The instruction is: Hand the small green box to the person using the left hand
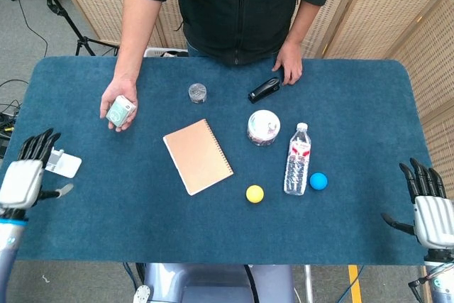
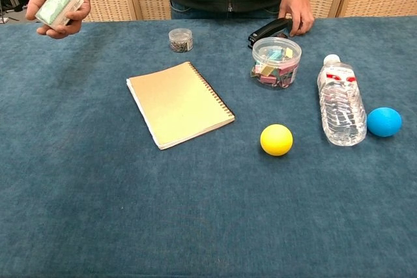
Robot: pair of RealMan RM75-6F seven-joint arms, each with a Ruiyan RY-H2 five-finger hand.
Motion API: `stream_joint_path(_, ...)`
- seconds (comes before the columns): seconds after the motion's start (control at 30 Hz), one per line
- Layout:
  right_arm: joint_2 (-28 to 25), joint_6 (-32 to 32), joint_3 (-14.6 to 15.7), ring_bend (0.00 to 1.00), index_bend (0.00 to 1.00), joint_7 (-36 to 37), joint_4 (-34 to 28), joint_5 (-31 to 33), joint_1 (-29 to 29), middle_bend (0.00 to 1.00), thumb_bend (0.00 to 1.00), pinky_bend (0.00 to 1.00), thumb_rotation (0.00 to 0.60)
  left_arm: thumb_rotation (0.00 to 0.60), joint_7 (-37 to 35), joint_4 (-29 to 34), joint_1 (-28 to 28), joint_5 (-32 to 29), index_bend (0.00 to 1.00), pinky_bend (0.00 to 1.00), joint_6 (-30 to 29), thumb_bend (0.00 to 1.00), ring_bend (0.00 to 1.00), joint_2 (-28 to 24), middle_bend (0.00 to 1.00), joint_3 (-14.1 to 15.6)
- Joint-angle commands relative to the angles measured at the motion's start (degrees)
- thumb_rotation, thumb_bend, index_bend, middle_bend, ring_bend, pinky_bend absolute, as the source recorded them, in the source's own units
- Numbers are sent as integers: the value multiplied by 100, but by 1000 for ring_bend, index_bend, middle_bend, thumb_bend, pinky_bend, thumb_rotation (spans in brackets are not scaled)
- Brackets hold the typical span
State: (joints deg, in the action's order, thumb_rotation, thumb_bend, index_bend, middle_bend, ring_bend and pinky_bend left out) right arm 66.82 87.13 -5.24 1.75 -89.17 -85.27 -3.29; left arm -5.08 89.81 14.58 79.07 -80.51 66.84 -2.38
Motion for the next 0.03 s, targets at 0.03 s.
stream_joint_path(0.03, -3, 22, 10, 0, 0, -2, -10, -27, 7, 0, 0, 0, 600, 600, -320, -217, -268, 201, 0, 0, -224, 0, 0, 19, 0, 180)
